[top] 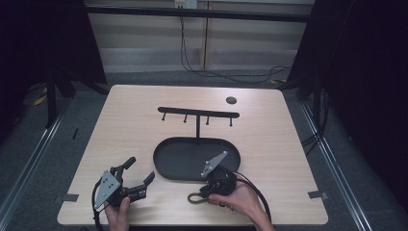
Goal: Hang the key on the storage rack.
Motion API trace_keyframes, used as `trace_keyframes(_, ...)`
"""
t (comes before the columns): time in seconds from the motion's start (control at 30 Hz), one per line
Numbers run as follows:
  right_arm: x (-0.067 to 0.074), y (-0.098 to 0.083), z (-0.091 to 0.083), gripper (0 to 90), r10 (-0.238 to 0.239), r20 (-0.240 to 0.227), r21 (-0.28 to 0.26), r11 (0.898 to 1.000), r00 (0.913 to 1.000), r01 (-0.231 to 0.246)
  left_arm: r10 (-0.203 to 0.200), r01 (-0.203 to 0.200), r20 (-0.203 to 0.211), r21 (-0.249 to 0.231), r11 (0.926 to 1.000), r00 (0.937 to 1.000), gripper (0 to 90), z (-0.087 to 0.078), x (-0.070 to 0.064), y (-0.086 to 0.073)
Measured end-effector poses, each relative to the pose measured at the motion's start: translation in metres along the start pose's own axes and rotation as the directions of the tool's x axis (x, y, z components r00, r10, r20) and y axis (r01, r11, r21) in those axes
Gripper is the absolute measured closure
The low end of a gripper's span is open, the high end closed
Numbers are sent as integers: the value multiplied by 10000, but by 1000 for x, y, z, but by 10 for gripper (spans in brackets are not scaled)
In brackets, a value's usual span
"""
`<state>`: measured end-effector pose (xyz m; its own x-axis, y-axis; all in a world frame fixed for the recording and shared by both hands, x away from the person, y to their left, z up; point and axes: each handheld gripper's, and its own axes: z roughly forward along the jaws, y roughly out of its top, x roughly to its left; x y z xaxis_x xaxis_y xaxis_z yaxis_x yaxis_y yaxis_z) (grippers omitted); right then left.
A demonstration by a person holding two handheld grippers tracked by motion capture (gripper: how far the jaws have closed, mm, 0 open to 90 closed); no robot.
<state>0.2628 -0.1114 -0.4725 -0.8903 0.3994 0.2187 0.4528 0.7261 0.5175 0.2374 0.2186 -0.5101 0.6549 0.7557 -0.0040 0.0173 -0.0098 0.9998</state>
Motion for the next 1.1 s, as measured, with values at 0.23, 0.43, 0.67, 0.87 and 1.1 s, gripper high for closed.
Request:
trace_keyframes(0.23, -1, 4, 4, 805, -65, -71, 614, 9981, 10000, 69, 1, -1, -2, 3, 10000, 10000, 157, 0, 0, 0)
trace_keyframes(0.43, 1, 8, 9, 820, -190, 166, 1164, 9931, 9997, 170, -2, 2, 1, -4, 10000, 10000, 157, 0, 0, 0)
trace_keyframes(0.67, 9, 13, 11, 810, -703, 495, 1618, 9849, 9963, 615, -20, 20, -3, -13, 10000, 10000, 157, 0, 0, 0)
trace_keyframes(0.87, 10, 19, 12, 845, -804, 583, 2053, 9764, 9951, 669, -62, 62, 0, -20, 10000, 10000, 157, 0, 0, 0)
trace_keyframes(1.1, 7, 22, 13, 854, -594, 367, 2202, 9742, 9976, 499, -35, 35, 2, -28, 10000, 10000, 157, 0, 0, 0)
